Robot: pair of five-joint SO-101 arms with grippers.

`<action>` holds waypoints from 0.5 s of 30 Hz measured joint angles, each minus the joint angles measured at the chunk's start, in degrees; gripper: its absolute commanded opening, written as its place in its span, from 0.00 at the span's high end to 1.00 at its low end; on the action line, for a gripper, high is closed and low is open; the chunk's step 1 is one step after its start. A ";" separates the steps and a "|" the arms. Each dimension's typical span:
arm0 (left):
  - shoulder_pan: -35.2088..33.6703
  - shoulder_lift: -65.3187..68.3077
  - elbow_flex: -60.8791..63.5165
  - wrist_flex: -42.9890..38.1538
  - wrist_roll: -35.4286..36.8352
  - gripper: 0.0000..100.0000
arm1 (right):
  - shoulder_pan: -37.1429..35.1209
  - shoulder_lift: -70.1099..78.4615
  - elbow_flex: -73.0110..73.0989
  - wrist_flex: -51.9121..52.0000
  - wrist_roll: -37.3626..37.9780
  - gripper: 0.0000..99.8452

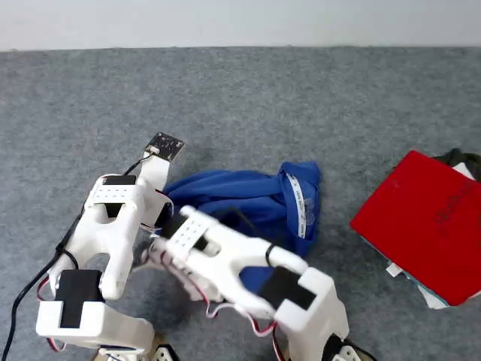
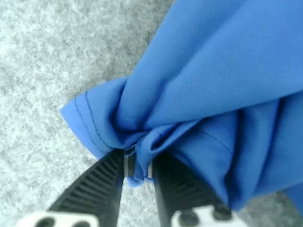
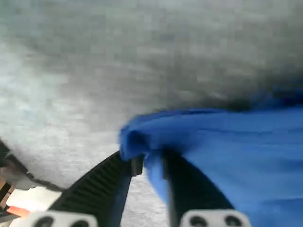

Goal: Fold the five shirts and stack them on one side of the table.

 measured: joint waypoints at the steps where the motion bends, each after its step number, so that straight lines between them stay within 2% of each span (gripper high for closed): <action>1: 0.00 0.00 -0.09 -0.09 0.09 0.98 | 0.70 0.53 -0.35 0.18 0.09 0.95; 12: 0.00 0.00 -0.18 -0.44 0.09 0.98 | 1.76 0.70 -1.14 1.93 0.44 0.99; 15: 0.00 0.00 -0.09 -0.62 -0.09 0.98 | 5.01 1.05 -0.35 4.57 2.99 0.99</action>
